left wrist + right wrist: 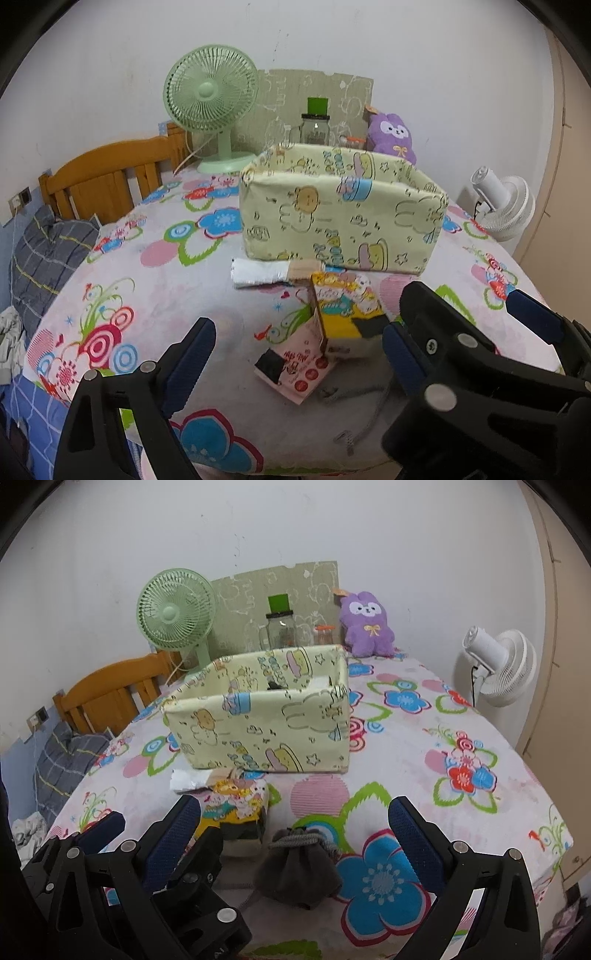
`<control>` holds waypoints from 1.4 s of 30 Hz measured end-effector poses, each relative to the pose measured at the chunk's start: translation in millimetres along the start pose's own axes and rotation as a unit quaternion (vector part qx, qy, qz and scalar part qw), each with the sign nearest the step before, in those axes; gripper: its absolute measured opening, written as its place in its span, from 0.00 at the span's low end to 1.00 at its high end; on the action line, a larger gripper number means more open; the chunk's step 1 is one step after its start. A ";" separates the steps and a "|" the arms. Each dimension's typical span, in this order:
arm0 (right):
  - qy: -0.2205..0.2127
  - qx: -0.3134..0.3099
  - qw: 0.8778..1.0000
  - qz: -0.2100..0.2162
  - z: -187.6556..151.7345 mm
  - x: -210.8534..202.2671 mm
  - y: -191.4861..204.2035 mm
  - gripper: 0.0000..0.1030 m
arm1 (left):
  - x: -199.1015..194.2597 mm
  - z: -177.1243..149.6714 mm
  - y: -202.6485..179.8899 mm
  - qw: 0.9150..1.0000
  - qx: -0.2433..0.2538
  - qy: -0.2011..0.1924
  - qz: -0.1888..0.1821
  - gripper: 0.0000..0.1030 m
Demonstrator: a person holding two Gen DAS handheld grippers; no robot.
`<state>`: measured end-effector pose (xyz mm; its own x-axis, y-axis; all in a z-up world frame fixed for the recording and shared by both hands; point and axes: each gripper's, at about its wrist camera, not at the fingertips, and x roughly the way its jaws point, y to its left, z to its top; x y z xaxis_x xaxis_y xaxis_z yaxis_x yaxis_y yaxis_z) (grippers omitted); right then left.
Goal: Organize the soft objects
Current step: 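Grasp the dark grey drawstring pouch with the right gripper while the left gripper grasps the pink wipes pack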
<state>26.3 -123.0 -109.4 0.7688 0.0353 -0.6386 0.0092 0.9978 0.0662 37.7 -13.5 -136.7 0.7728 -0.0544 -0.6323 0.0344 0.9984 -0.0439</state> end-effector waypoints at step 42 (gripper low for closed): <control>0.094 0.017 0.995 0.002 -16.2 54.1 -15.5 0.53 | 37.2 -14.0 -17.7 0.999 0.024 0.048 -0.003 0.44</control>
<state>57.4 -135.6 -157.4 0.6359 0.0531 -0.7700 0.0301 0.9952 0.0935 57.0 -33.3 -170.4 0.7077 -0.0590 -0.7041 0.0704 0.9974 -0.0128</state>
